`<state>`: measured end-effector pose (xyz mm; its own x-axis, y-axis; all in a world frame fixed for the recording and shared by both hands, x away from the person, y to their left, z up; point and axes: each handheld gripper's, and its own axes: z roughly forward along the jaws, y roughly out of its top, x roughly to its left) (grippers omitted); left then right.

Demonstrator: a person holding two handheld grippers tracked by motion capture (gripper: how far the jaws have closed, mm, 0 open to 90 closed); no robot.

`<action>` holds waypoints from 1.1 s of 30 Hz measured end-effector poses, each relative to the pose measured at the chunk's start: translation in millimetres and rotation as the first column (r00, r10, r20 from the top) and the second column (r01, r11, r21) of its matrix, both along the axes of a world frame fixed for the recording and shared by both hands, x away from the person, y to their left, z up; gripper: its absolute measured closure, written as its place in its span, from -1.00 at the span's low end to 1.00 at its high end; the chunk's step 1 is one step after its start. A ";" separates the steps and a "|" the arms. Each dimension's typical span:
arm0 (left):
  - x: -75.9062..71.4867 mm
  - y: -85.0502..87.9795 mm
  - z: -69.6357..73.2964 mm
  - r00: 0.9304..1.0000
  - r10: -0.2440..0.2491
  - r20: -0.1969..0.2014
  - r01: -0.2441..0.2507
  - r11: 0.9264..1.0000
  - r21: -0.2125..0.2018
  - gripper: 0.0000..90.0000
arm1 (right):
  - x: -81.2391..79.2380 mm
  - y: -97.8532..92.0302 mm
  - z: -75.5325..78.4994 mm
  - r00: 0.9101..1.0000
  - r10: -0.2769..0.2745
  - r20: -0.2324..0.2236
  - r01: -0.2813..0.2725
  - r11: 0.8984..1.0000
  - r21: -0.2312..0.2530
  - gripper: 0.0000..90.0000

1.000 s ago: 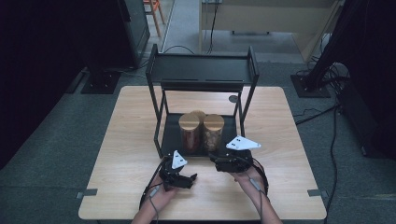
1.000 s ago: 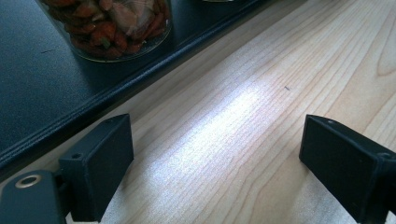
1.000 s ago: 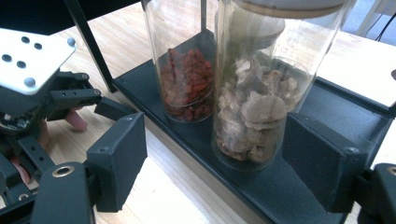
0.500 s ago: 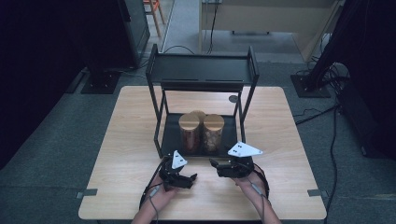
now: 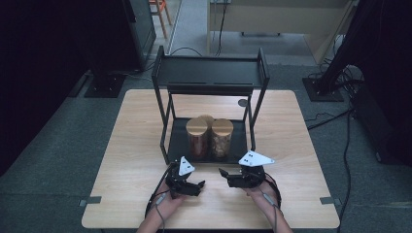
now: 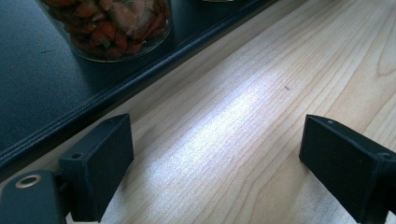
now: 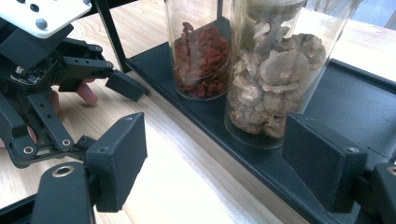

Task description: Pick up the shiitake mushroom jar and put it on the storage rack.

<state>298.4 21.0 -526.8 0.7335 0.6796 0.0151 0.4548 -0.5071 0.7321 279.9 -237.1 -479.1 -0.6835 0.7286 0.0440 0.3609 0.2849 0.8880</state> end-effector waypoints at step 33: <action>0.0 0.2 0.1 1.000 -0.001 0.000 0.001 1.000 0.003 -0.77 | 3.4 -9.9 -34.6 0.995 0.082 0.047 -0.083 0.996 0.011 -0.51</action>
